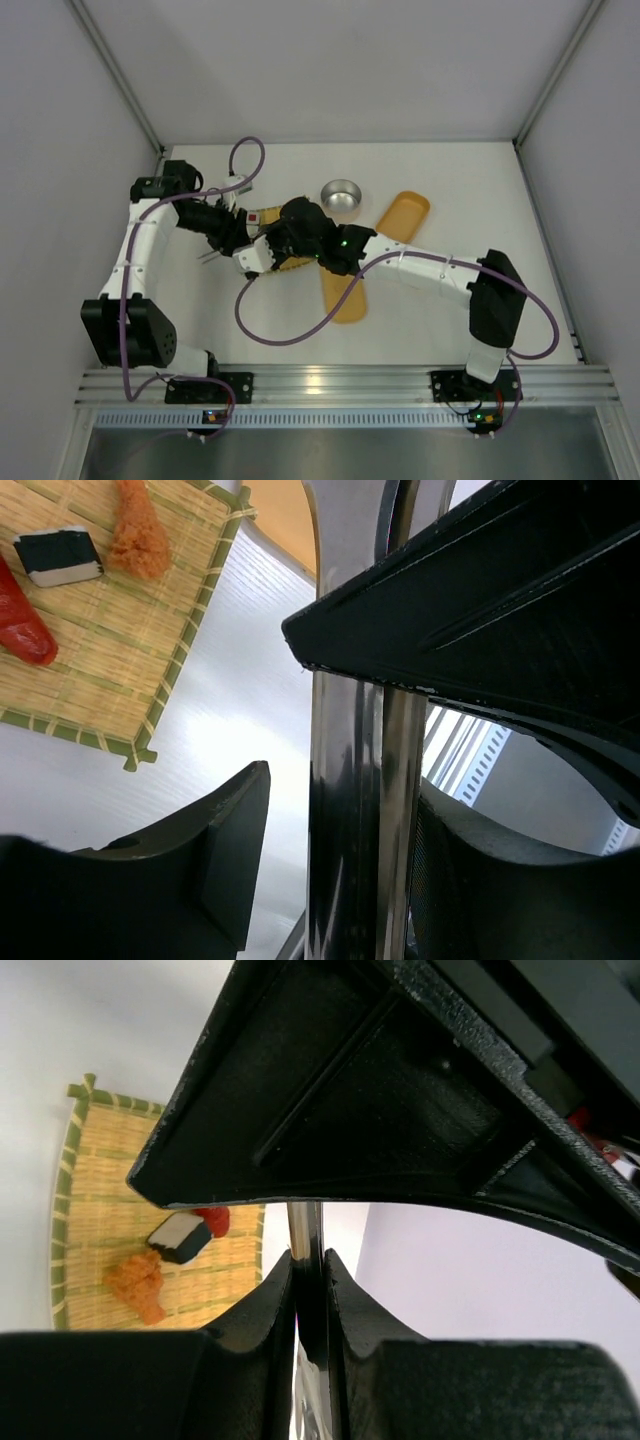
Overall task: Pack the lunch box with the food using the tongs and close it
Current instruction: Pick up the clamp at the center of the board.
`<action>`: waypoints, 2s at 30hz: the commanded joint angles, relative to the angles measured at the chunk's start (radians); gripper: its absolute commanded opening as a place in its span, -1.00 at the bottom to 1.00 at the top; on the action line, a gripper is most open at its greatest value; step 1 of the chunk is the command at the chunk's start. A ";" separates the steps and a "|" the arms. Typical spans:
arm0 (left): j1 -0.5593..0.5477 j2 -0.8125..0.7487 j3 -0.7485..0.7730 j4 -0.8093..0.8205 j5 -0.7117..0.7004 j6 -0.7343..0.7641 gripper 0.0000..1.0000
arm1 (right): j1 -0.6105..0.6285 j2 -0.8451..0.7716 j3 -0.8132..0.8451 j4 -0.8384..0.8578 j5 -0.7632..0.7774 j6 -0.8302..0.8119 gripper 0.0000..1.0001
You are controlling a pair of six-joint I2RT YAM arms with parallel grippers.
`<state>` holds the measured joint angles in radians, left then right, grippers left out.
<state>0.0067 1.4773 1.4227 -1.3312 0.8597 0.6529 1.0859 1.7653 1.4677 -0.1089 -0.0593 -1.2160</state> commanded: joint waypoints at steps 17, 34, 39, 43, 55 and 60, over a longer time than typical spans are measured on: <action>-0.033 -0.041 0.022 -0.014 -0.004 0.083 -0.09 | 0.011 0.060 0.272 -0.505 -0.146 0.111 -1.00; -0.036 -0.060 -0.041 -0.029 -0.025 0.119 0.02 | 0.006 0.036 0.234 -0.417 -0.111 0.116 -1.00; -0.036 -0.057 -0.042 -0.034 -0.013 0.114 0.04 | 0.006 0.011 0.181 -0.321 -0.063 0.104 -1.00; -0.037 -0.043 -0.030 -0.049 0.015 0.109 0.06 | 0.008 0.006 0.171 -0.316 -0.063 0.085 -1.00; -0.060 -0.081 -0.090 0.007 -0.047 0.091 0.04 | 0.009 0.049 0.246 -0.433 -0.073 0.122 -1.00; -0.073 -0.092 -0.116 0.033 -0.057 0.080 -0.03 | 0.011 0.054 0.267 -0.437 -0.073 0.131 -1.00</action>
<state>-0.0563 1.4216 1.3167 -1.3346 0.7940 0.7300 1.0855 1.8267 1.6688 -0.5438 -0.1219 -1.1038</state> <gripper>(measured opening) 0.489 0.116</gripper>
